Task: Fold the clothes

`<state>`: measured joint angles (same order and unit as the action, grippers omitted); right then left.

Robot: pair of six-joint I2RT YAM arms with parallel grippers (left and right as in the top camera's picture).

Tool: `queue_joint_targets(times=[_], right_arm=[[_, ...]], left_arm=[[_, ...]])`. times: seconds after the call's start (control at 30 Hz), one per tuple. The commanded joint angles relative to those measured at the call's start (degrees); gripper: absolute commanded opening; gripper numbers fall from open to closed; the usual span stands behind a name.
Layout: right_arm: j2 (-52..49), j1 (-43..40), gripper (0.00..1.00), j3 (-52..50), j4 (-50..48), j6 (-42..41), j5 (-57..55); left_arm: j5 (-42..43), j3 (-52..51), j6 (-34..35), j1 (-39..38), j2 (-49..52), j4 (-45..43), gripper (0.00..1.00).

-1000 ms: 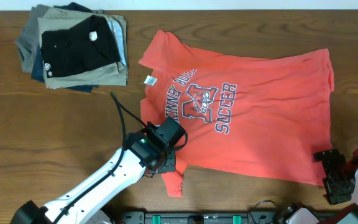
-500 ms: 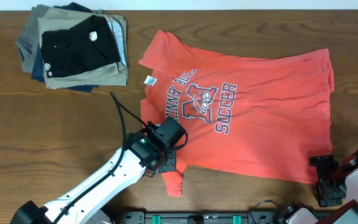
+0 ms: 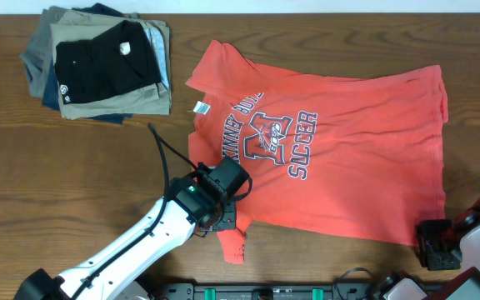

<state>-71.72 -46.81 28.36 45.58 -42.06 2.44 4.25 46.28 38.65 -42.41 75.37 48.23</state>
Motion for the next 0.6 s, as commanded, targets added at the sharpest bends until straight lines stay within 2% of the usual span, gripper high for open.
queue_joint_targets(times=[0.0, 0.07, 0.13, 0.23, 0.3, 0.4, 0.5, 0.57], right_arm=[[0.0, -0.4, 0.42, -0.4, 0.0, -0.8, -1.4], [0.0, -0.4, 0.45, -0.4, -0.2, -0.8, -1.4], [0.0, -0.4, 0.53, -0.4, -0.5, -0.8, -1.4], [0.0, -0.4, 0.53, -0.4, -1.3, -0.8, -1.4], [0.0, -0.4, 0.47, -0.4, -1.5, -1.3, -1.4], [0.0, -0.4, 0.28, -0.4, -1.5, -3.0, -2.8], [0.0, -0.4, 0.25, -0.4, -1.5, -3.8, -3.5], [0.0, -0.4, 0.15, -0.4, -1.5, -3.8, -3.5]], left_arm=[[-1.1, -0.2, -0.9, 0.2, 0.3, 0.3, 0.06], [-1.1, -0.2, -0.9, 0.2, 0.3, 0.3, 0.06], [-1.1, -0.2, -0.9, 0.2, 0.3, 0.3, 0.06], [-1.1, -0.2, -0.9, 0.2, 0.3, 0.3, 0.06], [-1.1, -0.2, -0.9, 0.2, 0.3, 0.4, 0.06], [-1.1, -0.2, -0.9, 0.2, 0.3, 0.3, 0.06], [-1.1, -0.2, -0.9, 0.2, 0.3, 0.3, 0.06], [-1.1, -0.2, -0.9, 0.2, 0.3, 0.3, 0.06]])
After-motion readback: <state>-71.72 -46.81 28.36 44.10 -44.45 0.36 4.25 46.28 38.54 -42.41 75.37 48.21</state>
